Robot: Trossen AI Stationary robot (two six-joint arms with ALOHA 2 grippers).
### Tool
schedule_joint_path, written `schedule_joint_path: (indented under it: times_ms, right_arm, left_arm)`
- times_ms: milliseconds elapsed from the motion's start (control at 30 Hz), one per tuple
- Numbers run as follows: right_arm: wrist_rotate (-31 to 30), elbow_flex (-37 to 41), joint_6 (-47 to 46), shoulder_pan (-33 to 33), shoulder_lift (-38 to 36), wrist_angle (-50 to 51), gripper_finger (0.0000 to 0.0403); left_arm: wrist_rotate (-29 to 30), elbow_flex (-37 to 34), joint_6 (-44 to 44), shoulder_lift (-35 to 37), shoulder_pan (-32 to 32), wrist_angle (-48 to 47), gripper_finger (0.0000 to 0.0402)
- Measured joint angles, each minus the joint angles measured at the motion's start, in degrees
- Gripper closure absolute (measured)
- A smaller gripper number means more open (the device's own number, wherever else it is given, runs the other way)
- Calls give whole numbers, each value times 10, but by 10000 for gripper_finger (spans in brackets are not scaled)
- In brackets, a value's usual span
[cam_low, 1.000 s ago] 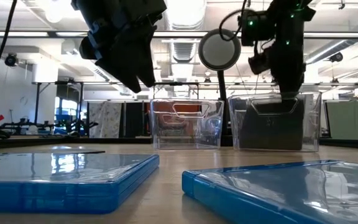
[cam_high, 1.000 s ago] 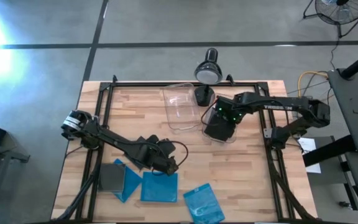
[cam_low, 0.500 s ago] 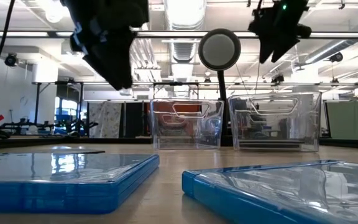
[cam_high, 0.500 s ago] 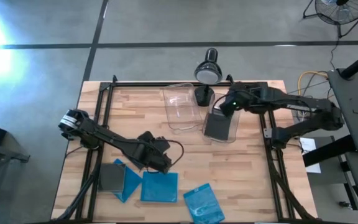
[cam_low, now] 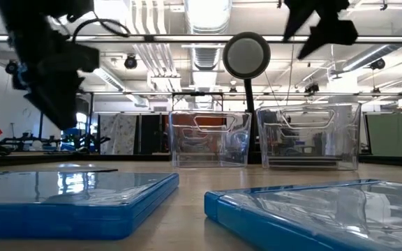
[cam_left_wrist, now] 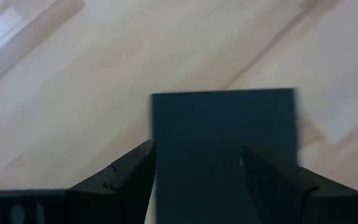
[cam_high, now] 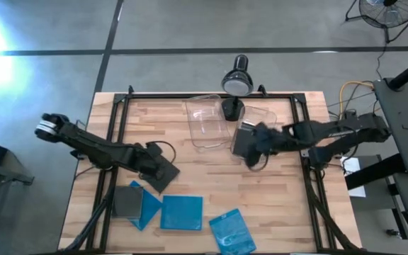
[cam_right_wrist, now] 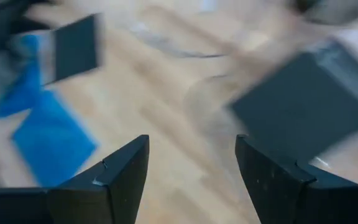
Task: Pick & place jewel cases by type
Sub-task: Put the black CD case into the right transparent bin
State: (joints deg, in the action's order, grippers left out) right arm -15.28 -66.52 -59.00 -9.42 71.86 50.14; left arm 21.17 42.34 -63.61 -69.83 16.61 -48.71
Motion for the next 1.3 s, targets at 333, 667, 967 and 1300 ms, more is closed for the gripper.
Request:
schedule_joint_path:
  times_ms: [333, 667, 967, 1300]
  right_arm:
    - [54, -10, 21, -91, 125, -199, 177]
    - [113, -53, 12, -91, 248, -225, 179]
    - [96, -71, -36, -82, 303, -248, 179]
    - [93, -71, -68, -73, 342, -332, 179]
  left_arm:
    - [-36, -141, -105, 73, -12, 41, 188]
    - [-62, -184, -99, 45, -9, 156, 188]
    - [-31, -185, -119, -30, -12, 346, 188]
    - [-22, -185, -112, -144, -55, 617, 188]
